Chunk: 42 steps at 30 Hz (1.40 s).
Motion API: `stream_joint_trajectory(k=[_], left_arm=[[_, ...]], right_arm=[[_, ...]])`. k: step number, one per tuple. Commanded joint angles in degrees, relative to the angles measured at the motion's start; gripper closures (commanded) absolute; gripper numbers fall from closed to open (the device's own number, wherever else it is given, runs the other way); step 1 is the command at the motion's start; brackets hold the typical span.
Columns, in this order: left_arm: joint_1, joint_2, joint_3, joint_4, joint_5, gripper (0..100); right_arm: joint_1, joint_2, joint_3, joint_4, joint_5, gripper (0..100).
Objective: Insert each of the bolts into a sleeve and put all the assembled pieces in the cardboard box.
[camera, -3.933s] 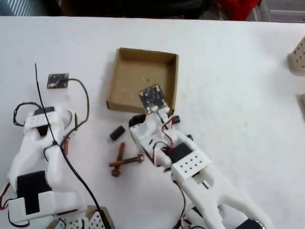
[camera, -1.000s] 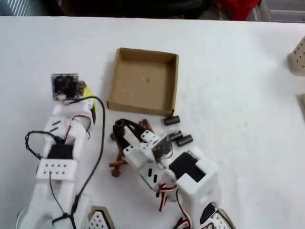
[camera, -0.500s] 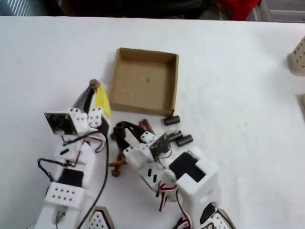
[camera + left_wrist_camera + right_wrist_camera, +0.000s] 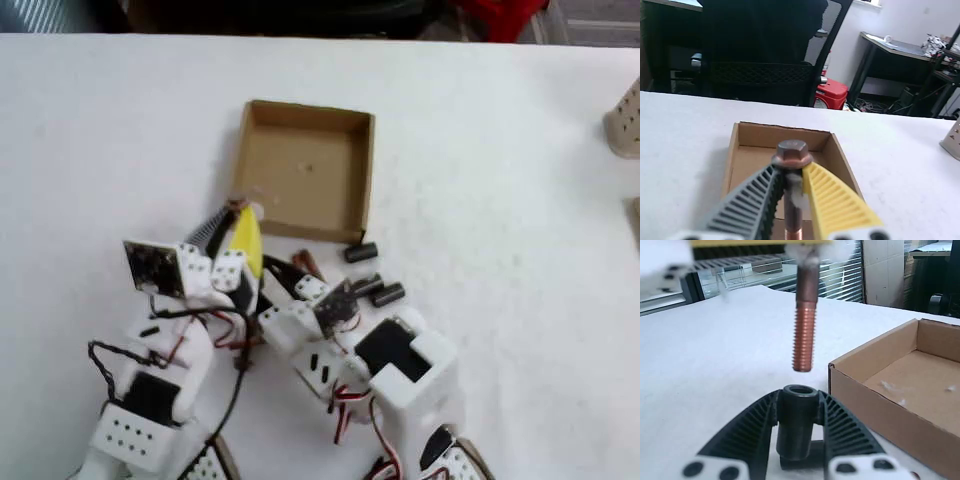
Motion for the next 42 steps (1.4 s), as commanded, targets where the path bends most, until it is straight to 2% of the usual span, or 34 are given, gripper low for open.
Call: stream_joint_trajectory(k=[1, 6, 13, 24, 31, 42], left_arm=[[1.89, -7.25, -2.73, 3.60, 0.35, 98], [1.89, -11.47, -2.37, 8.88, 0.26, 98], [3.65, -14.29, 3.78, 9.05, -6.42, 98], [3.30, -14.29, 3.78, 8.09, -6.59, 98], [3.03, -14.29, 3.78, 11.43, -6.59, 98], [-0.48, -14.29, 3.78, 8.88, -6.24, 98]], right_arm=[[-0.13, -0.31, -1.58, 0.13, -0.09, 98.2], [-0.13, -0.31, -1.58, 0.13, -0.09, 98.2], [-0.13, -0.31, -1.58, 0.13, -0.09, 98.2], [-0.22, -0.31, -1.58, 0.13, -0.09, 98.2], [-0.13, -0.31, -1.41, -0.04, 0.00, 98.2], [-0.40, -0.66, -0.26, -0.22, 0.00, 98.2]])
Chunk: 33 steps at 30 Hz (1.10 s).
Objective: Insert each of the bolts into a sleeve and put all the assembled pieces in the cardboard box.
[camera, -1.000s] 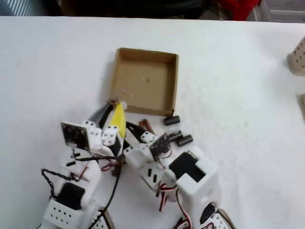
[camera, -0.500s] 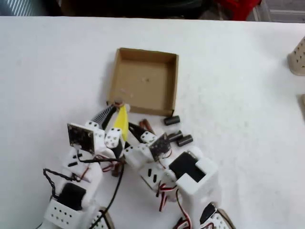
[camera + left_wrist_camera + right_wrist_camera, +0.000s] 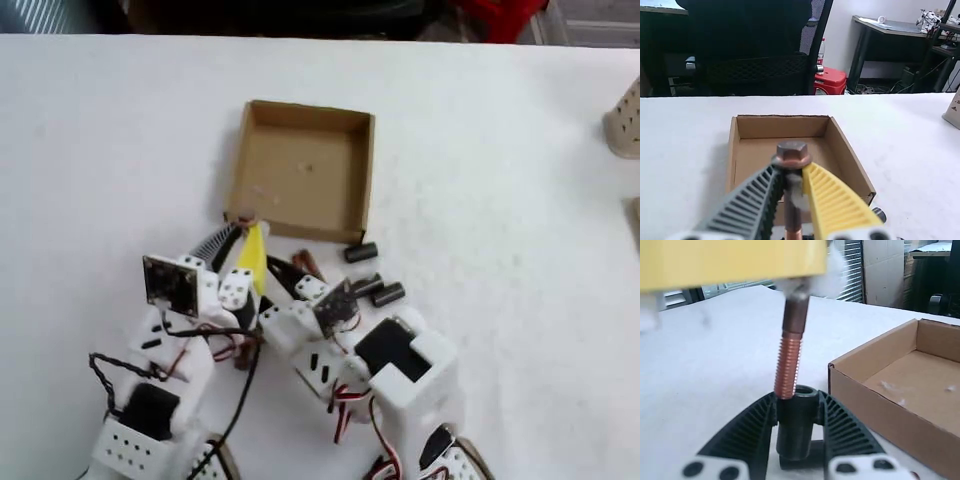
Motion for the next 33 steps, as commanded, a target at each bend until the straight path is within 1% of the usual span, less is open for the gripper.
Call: stream_joint_trajectory(k=[1, 10, 13, 17, 19, 25, 33], left_arm=[[-2.86, -1.27, -0.18, -3.08, -0.44, 98], [-2.86, -1.19, -0.18, -2.37, -0.26, 98], [-2.86, -1.10, -0.18, -2.37, 1.76, 98], [-2.86, -1.10, -0.18, -2.37, 1.85, 98], [-2.86, -1.10, -0.18, -2.37, 1.93, 98], [-1.63, -1.10, -0.18, 1.23, 1.93, 98], [-1.54, -1.10, -0.18, 1.67, 1.93, 98]], right_arm=[[-0.40, -0.75, -0.26, -0.22, 0.00, 98.2], [-0.40, -0.84, -0.09, -0.31, 0.00, 98.2], [-0.48, -0.92, 0.00, -0.40, 0.00, 98.2], [-2.15, -0.92, 2.64, -5.32, 0.00, 98.2], [-3.30, -0.92, 3.16, -5.93, 0.00, 98.2], [-3.30, -0.84, 3.52, -6.29, 0.00, 98.2], [-3.21, -0.92, 3.52, -6.37, 0.00, 98.2]])
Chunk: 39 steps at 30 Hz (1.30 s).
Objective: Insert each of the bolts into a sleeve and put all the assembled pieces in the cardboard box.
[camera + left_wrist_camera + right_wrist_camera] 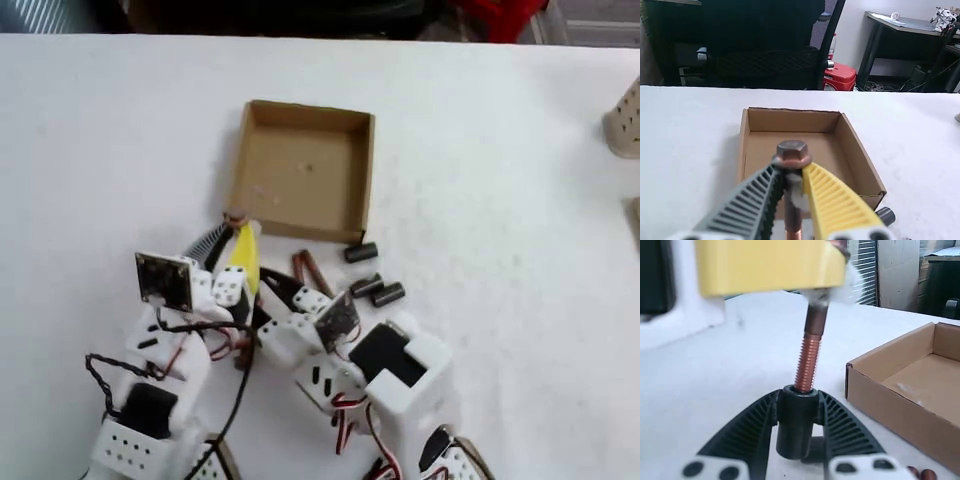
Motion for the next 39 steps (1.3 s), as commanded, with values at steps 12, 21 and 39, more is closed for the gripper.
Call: stream_joint_trajectory(k=[12, 21, 39], left_arm=[[2.24, -1.27, -0.18, 2.64, 0.88, 98], [4.00, -1.54, -0.18, 7.47, 2.64, 98], [3.38, -1.54, -0.18, 18.11, -7.30, 89]], right_arm=[[1.36, -0.92, -0.35, -1.80, 0.00, 98.2], [2.59, -0.92, -1.23, -1.80, 0.00, 98.2], [3.74, -0.92, -1.41, -3.38, 0.00, 98.2]])
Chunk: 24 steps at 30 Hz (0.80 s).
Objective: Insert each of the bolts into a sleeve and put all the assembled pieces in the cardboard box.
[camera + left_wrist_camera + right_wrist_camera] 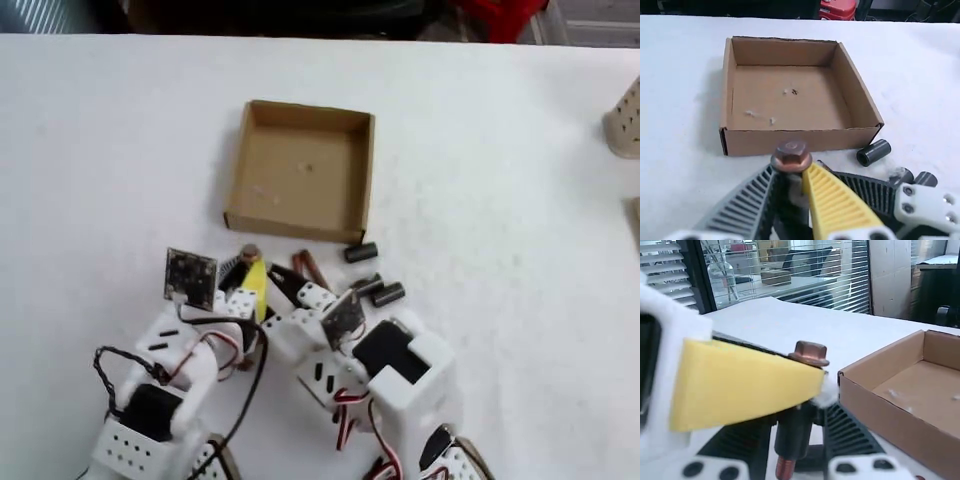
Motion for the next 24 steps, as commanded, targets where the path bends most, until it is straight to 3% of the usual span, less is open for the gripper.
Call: stream_joint_trajectory(k=[1, 8, 14, 24], left_arm=[[0.22, -1.10, -0.18, 1.05, -2.02, 84], [0.13, -1.10, -0.18, 3.69, -0.35, 59], [-6.46, -1.10, -4.92, 3.08, 6.42, 54], [-14.90, -1.10, -10.46, 3.25, 13.98, 55]], right_arm=[[1.71, -0.92, -1.23, -1.71, 0.18, 98.2], [1.63, -0.92, -1.32, -1.54, 0.18, 98.2], [1.63, -0.92, -1.32, -1.45, 0.18, 98.2], [1.63, -0.92, -1.32, -1.36, 0.18, 98.2]])
